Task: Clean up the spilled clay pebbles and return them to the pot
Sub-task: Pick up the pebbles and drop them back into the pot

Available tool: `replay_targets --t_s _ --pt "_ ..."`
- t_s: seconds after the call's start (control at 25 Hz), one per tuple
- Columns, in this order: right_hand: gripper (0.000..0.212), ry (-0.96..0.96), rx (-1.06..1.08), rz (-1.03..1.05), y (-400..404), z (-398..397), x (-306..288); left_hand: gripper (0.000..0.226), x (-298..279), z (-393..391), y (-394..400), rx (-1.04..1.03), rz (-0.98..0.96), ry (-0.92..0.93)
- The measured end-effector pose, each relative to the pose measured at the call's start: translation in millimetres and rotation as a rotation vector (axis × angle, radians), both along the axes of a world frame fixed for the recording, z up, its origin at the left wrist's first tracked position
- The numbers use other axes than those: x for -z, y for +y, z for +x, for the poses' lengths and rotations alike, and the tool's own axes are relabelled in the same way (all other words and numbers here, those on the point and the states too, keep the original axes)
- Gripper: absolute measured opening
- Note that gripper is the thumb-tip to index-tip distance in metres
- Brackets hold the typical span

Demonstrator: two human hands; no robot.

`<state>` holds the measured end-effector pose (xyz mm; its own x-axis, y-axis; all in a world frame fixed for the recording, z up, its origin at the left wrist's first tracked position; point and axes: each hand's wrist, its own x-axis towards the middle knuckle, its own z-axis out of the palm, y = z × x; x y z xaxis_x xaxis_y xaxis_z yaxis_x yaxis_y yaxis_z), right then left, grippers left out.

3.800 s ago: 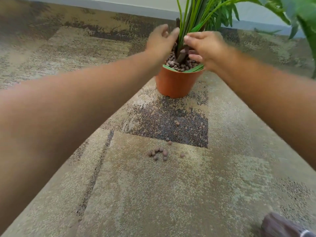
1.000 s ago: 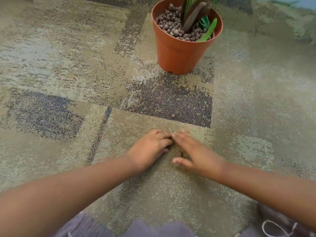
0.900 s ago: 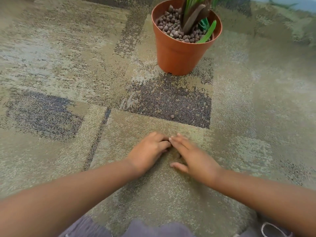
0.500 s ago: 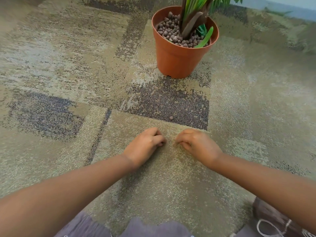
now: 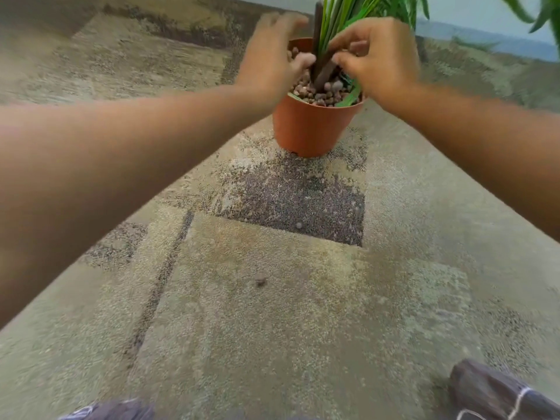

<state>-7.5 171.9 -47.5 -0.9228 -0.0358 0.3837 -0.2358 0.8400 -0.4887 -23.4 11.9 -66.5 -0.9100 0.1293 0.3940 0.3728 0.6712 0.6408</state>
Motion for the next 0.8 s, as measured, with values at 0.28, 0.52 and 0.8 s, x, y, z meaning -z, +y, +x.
replay_targets --t_s 0.28,0.52,0.8 --pt "0.024 -0.3 -0.248 0.292 2 76 95 0.036 106 128 -54 0.405 -0.448 -0.415" --pt "0.039 -0.535 -0.254 0.339 -27 140 169 0.035 163 184 -70 0.53 -0.574 -0.489" --pt "0.019 -0.444 -0.13 0.299 -36 132 144 0.007 141 171 -61 0.526 -0.463 -0.368"
